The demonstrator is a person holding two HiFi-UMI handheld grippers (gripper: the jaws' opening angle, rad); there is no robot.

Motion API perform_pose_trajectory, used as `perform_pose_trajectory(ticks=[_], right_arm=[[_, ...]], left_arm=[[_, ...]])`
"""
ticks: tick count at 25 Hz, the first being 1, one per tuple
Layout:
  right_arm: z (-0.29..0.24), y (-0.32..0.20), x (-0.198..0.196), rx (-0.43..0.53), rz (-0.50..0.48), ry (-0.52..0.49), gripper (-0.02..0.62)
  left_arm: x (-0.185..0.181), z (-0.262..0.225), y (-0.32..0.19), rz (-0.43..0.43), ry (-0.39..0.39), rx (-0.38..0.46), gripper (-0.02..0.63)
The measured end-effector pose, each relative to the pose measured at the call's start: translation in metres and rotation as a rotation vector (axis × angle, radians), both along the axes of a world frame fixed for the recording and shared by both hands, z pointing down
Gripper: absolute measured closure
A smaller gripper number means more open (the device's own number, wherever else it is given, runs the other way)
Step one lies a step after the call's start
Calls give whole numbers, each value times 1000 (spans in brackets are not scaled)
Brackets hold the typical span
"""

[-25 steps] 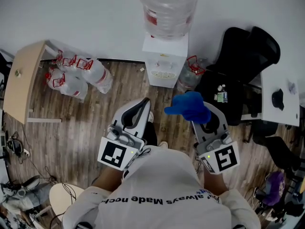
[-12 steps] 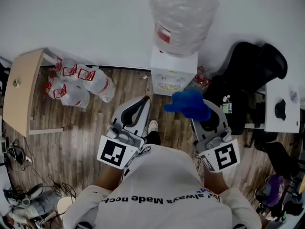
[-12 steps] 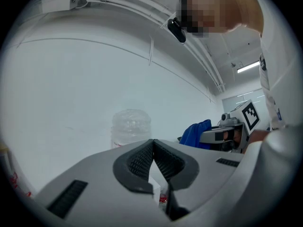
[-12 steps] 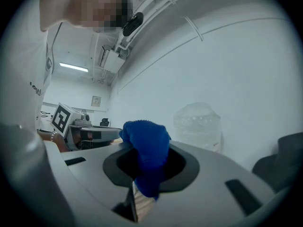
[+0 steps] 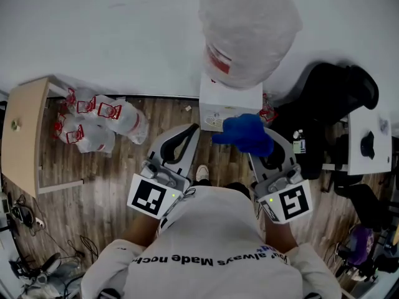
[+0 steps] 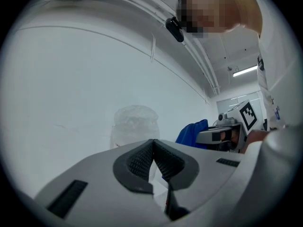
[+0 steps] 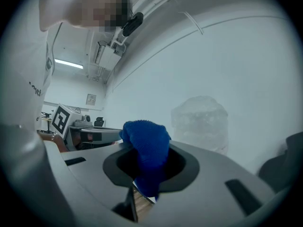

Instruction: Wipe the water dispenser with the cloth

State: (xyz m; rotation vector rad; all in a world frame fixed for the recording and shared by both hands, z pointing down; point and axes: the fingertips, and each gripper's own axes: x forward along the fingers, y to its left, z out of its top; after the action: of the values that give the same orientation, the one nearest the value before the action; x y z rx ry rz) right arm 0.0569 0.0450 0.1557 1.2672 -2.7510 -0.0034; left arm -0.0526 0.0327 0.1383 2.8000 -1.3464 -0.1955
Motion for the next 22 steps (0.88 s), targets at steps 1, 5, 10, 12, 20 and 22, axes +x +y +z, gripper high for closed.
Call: perform_pose_trajectory(ticks=[1, 5, 10, 12, 20, 22], right_arm=[[2, -5, -3, -2, 1, -1, 512], [13, -26, -11, -10, 4, -1, 512], [49, -68, -19, -9, 41, 26, 512], [71, -87, -25, -16, 56, 39, 512], [172, -167, -55, -106, 124, 92, 512], [201, -182, -65, -132, 120, 146, 512]], left_arm=[[-1, 1, -5, 3, 0, -2, 588], [-6, 5, -19, 8, -7, -15, 588], [-8, 11, -36, 4, -20, -21, 588], [-8, 12, -40, 6, -16, -17, 588], [-21, 22, -53, -7, -19, -35, 588], [-24, 24, -55, -13, -18, -45, 588]])
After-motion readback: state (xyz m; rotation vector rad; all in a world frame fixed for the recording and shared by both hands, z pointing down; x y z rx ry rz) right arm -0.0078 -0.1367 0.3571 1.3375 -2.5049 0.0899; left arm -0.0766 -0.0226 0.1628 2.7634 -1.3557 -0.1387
